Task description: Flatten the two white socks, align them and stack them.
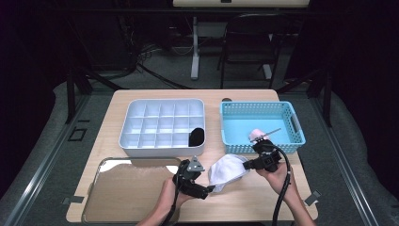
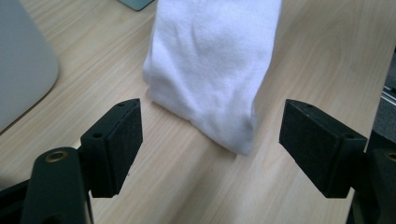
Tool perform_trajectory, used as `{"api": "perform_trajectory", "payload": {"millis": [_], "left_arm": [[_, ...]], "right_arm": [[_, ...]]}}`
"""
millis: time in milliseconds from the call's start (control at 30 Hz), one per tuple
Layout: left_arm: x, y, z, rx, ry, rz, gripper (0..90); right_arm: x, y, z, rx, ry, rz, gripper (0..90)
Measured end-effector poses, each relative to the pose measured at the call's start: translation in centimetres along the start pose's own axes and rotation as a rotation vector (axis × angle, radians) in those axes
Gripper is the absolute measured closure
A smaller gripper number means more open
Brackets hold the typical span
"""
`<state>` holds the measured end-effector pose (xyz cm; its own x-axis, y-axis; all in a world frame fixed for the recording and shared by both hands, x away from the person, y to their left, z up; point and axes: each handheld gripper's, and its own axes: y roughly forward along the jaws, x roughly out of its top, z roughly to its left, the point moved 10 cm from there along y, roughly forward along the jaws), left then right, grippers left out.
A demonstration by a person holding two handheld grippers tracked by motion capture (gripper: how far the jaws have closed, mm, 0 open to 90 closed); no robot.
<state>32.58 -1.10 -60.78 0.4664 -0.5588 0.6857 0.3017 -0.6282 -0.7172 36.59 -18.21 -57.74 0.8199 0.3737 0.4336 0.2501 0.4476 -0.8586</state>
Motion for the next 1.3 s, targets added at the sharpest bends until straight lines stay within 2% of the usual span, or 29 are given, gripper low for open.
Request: {"api": "perform_trajectory", "payload": {"millis": [100,133,167,200,300,400,500,667,733,867,933,967,1033,1067,1100,1233,1267,1300], "left_arm": [[-0.4,-0.9,0.6,0.020,-0.009,0.004,15.9],[-0.6,-1.3,0.8,0.023,-0.014,0.001,15.5],[-0.6,-1.5,1.0,0.027,-0.022,-0.001,15.1],[-0.7,-1.8,1.2,0.032,-0.026,-0.005,14.9],[-1.0,-2.5,1.6,0.050,-0.037,-0.014,13.9],[-1.3,-2.9,1.8,0.066,-0.050,-0.017,13.4],[-1.6,-3.1,2.0,0.074,-0.050,-0.011,12.2],[-1.6,-2.9,2.1,0.075,-0.038,-0.006,12.5],[-1.6,-2.8,2.0,0.074,-0.035,-0.002,12.9],[-1.4,-2.5,2.0,0.079,-0.021,0.002,13.3],[-1.3,-2.5,1.9,0.076,-0.011,0.005,14.3],[-1.3,-2.3,1.8,0.080,-0.011,0.001,15.0],[-1.2,-2.1,1.8,0.078,-0.002,0.010,15.6],[-1.2,-2.0,1.7,0.075,-0.005,0.014,15.7],[-1.2,-1.9,1.6,0.070,-0.006,0.020,15.7],[-0.7,-1.5,1.3,0.069,0.008,0.022,16.4],[-0.6,-1.4,1.2,0.071,0.010,0.022,16.6],[-0.5,-1.2,1.1,0.073,0.018,0.024,17.0]], "right_arm": [[0.3,-0.2,0.7,0.016,-0.014,-0.014,86.1],[0.4,-0.2,1.0,0.017,-0.011,-0.023,86.1],[0.4,-0.3,1.2,0.027,-0.025,-0.010,86.1],[0.5,-0.3,1.5,0.033,-0.014,-0.030,86.0],[0.6,-0.4,1.9,0.046,-0.037,-0.021,86.0],[0.7,-0.2,2.5,0.080,-0.036,-0.028,85.9],[0.9,0.3,3.2,0.086,-0.051,-0.026,85.8],[1.2,1.4,5.0,0.101,-0.089,-0.019,85.5],[1.1,2.1,5.6,0.102,-0.106,0.001,85.3],[1.2,3.9,6.5,0.096,-0.121,0.027,85.0],[1.1,5.0,6.8,0.085,-0.147,0.058,84.5],[1.1,5.6,7.3,0.098,-0.139,0.056,84.1],[1.1,6.5,7.5,0.079,-0.160,0.069,82.5],[1.1,6.8,7.7,0.096,-0.162,0.067,81.1],[1.0,6.7,7.7,0.092,-0.183,0.092,79.0],[1.5,5.7,7.6,0.109,-0.165,0.046,69.3],[1.6,5.3,7.7,0.119,-0.137,0.028,66.5],[1.6,4.7,7.3,0.113,-0.147,0.028,65.3]]}}
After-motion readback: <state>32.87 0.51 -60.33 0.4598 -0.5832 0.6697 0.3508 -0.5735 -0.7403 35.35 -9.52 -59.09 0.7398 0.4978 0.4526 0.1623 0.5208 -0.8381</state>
